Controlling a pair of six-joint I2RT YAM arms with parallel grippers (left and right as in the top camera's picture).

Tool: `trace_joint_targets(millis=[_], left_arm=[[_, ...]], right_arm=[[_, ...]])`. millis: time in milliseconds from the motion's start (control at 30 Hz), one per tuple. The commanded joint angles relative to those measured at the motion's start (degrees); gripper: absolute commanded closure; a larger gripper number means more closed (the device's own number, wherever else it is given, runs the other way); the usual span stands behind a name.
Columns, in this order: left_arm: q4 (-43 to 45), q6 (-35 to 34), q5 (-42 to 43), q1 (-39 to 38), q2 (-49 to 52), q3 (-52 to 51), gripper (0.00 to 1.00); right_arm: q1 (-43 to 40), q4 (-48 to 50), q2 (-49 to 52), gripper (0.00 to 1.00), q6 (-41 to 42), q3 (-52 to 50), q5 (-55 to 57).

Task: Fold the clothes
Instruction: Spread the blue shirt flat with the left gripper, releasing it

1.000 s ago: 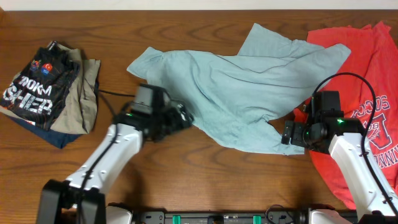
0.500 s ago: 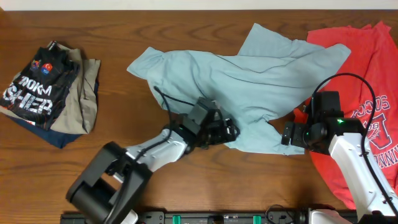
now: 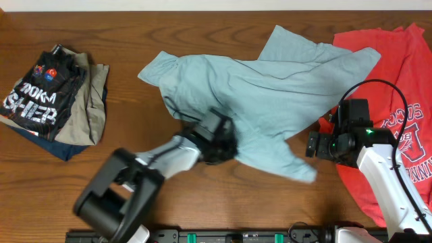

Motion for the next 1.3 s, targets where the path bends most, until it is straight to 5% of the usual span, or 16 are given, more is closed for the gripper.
trace_joint_targets(millis=[0, 267, 367, 467, 933, 1267], left_arm=[[-7.1, 8.8, -4.0, 8.0, -4.7, -0.8, 0.94], [-22.5, 16.0, -8.4, 30.3, -16.3, -0.8, 0.89], [-24.3, 16.0, -4.4, 32.7, -17.0, -0.8, 0.52], [-26.8, 16.0, -4.1, 31.5, -16.7, -0.8, 0.29], [-23.3, 15.6, -10.8, 18.9, -9.5, -1.0, 0.26], [-13.2, 7.9, -7.1, 12.1, -0.5, -1.0, 0.27]], right_arm=[[-0.6, 0.0, -0.6, 0.01, 0.3, 0.4, 0.0], [-0.6, 0.5, -0.6, 0.02, 0.3, 0.4, 0.0], [-0.6, 0.5, -0.6, 0.02, 0.3, 0.4, 0.0], [-0.6, 0.4, -0.6, 0.02, 0.3, 0.4, 0.0], [-0.6, 0.3, -0.6, 0.02, 0.3, 0.4, 0.0], [-0.6, 0.5, -0.6, 0.02, 0.3, 0.4, 0.0]])
